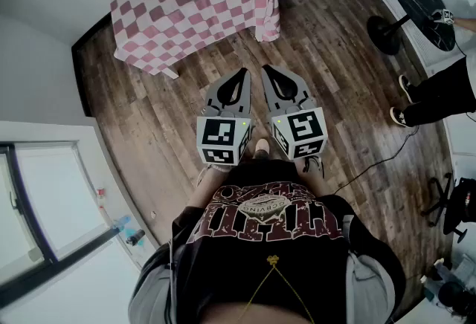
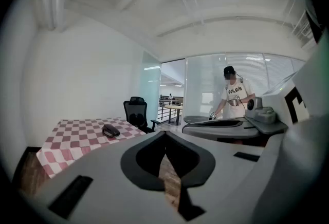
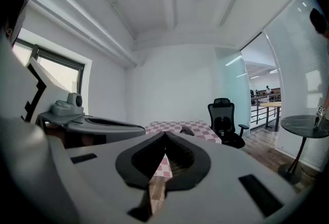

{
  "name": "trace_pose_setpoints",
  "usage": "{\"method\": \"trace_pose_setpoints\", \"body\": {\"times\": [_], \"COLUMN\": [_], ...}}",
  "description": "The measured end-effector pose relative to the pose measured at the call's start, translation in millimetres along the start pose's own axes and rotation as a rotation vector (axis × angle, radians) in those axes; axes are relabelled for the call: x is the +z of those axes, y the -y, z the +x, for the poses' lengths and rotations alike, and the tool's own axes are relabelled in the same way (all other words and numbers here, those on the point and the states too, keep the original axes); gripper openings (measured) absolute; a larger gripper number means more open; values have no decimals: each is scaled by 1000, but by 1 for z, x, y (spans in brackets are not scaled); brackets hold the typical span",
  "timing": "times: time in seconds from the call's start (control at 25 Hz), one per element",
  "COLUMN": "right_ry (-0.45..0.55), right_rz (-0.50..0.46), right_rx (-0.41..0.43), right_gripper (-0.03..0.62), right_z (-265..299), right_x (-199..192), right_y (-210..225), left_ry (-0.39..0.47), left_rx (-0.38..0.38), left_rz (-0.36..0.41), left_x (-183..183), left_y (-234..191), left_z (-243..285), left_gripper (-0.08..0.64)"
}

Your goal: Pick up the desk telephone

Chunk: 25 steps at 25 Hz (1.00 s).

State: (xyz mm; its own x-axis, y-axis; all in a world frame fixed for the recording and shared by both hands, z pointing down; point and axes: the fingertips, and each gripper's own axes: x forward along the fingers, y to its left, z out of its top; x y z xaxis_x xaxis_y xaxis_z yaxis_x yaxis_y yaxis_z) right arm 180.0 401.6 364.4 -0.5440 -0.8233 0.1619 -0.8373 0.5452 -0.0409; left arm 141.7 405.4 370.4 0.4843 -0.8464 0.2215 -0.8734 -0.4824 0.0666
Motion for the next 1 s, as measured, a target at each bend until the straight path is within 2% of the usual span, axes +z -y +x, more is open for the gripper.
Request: {"method": "trace_pose_setpoints", "body": {"times": [0.56, 0.76, 0.88, 1.0], "right_ry": [-17, -30, -38, -49], "right_rz": [48, 38, 36, 38], "right_rx": [111, 127, 118, 111], "right_gripper": [20, 20, 20, 20], "right_z": [7, 21, 33, 47], "right_x": [-12, -15, -15, -14], "right_y": [15, 13, 17, 20], "left_ry": [-26, -25, -22, -33], "left_rx": [55, 84, 69, 68], "left_rz": [-64, -44, -54, -29], "left_x": [-15, -14, -13, -13], "left_y": [4, -11, -21, -35], "left_z": [14, 19, 28, 38], "left_gripper": [8, 8, 8, 8]}}
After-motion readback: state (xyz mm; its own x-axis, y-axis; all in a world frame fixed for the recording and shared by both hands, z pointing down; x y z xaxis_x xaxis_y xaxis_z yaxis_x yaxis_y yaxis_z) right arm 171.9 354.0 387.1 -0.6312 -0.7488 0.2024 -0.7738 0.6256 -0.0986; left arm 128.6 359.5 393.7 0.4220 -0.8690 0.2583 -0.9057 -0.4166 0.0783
